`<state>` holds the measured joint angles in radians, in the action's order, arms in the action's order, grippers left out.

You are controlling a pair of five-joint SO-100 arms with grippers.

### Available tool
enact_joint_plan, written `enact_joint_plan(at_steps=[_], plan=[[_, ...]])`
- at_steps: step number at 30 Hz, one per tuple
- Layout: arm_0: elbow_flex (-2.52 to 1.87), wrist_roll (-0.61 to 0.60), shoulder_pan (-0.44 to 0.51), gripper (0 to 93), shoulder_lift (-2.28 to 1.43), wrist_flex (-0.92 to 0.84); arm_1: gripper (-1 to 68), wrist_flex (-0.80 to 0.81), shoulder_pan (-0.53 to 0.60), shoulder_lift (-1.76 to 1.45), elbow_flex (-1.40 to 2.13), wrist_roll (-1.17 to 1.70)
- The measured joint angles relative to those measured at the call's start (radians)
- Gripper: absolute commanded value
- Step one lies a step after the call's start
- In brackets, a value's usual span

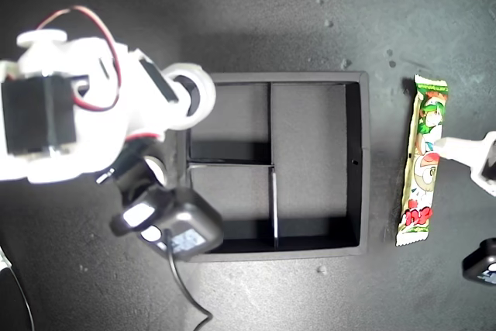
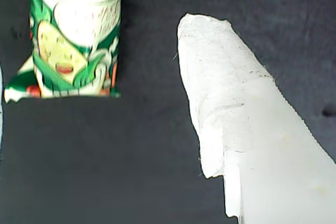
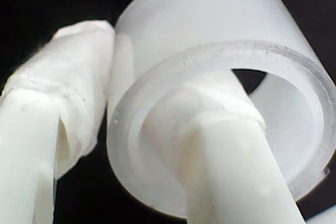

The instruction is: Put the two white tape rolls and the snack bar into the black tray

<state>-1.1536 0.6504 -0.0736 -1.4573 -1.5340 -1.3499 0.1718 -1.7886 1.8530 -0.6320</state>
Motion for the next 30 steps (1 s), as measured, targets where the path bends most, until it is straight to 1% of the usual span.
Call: enact_joint_plan(at_steps=[5, 9, 14, 18, 22, 25, 30], plan=[[0.051, 0.003, 0.025, 0.1, 0.063, -0.020, 23.0, 0.035, 0.043, 0.227, -0.115, -0.002], [0.091, 0.006, 0.028, 0.1, 0.123, -0.020, 21.3, 0.072, 0.054, 0.354, -0.161, -0.003], [0.232, 0.006, 0.032, 0.1, 0.232, -0.080, 16.9, 0.153, 0.072, 0.373, -0.115, -0.032], [0.402, 0.006, 0.051, 0.1, 0.350, -0.164, 9.3, 0.249, 0.066, 0.374, -0.040, -0.048], [0.612, 0.002, 0.063, 0.1, 0.497, -0.258, 3.0, 0.293, 0.063, 0.373, -0.014, -0.049], [0.695, -0.003, 0.063, 0.1, 0.555, -0.276, 1.1, 0.310, 0.063, 0.370, 0.000, -0.049], [0.719, 0.008, 0.066, 0.1, 0.580, -0.281, 0.8, 0.305, 0.063, 0.370, -0.002, -0.049]])
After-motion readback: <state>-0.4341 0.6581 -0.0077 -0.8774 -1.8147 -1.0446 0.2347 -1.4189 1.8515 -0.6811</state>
